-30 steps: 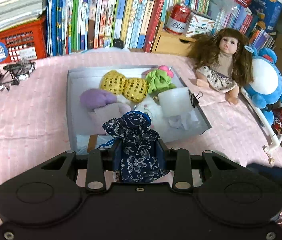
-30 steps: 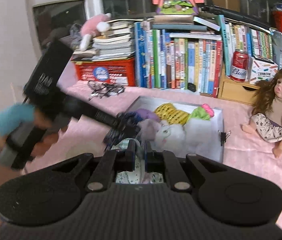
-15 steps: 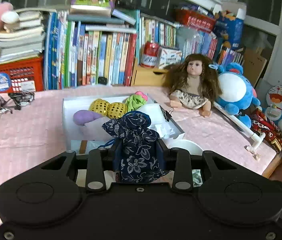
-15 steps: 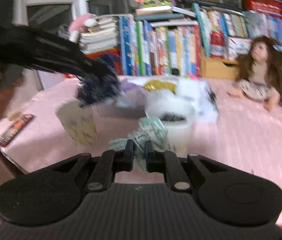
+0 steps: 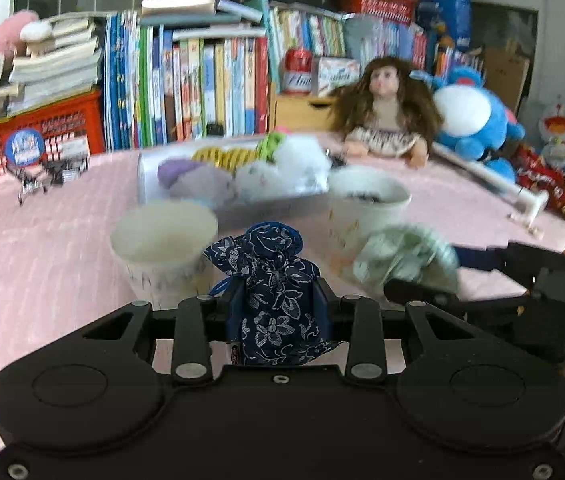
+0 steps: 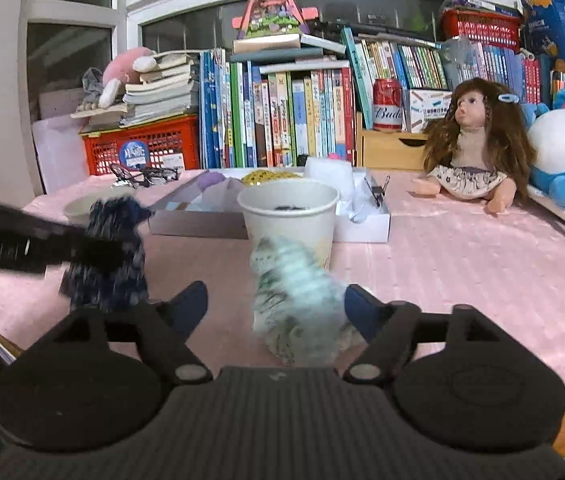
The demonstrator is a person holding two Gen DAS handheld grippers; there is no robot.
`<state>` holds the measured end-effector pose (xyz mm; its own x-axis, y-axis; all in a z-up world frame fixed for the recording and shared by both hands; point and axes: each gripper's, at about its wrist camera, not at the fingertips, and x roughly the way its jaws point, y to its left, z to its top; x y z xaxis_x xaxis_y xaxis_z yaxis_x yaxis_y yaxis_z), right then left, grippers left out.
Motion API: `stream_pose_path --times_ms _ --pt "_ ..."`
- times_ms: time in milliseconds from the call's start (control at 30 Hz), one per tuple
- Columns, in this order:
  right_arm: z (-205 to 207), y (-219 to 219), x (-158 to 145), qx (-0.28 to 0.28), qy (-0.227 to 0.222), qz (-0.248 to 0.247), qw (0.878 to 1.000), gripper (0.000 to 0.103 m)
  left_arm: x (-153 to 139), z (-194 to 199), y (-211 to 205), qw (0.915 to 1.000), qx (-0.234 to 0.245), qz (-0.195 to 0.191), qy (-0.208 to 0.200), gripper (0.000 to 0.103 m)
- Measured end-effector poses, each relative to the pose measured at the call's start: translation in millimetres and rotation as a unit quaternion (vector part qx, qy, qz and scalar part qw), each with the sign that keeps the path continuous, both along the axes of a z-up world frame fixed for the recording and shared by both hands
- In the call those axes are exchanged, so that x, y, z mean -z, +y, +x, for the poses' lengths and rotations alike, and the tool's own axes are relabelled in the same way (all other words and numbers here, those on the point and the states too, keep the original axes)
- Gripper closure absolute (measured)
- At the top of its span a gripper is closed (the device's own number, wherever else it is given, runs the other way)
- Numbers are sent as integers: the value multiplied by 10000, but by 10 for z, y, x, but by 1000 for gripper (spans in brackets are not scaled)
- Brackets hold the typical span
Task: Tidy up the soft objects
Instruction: 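Lift the pouch and cloth bag with both grippers and pull them back, then carry the pouch and cloth bag with both grippers over the white tray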
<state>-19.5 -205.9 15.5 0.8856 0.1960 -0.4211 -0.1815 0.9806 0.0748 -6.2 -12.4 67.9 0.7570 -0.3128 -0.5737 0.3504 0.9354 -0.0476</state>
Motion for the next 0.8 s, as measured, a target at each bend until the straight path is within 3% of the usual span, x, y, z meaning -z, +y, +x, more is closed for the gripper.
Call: stream_pose_path --times_ms 133,267,433,533,667,733,800 --pt "91 5 126 343 -43 -240 9991 14 209 19 -29 9998 -70 11 186 69" --pt "110 -40 188 409 -30 -192 9990 14 334 39 -107 9997 -124 184 79 68" --pt "150 -73 244 366 16 -105 9993 14 440 79 -166 9995 -227 214 44 58" --pt "158 -76 249 308 39 -72 9995 20 494 115 -198 9994 -287 172 90 50" --pt "163 -76 257 223 81 -82 9997 30 571 120 -262 9993 -351 134 59 30" --pt "166 -78 272 216 98 -126 9996 34 623 118 -295 9990 -394 189 37 30" --pt "159 -86 278 203 118 -128 9996 44 661 98 -329 9988 -377 310 -43 33"
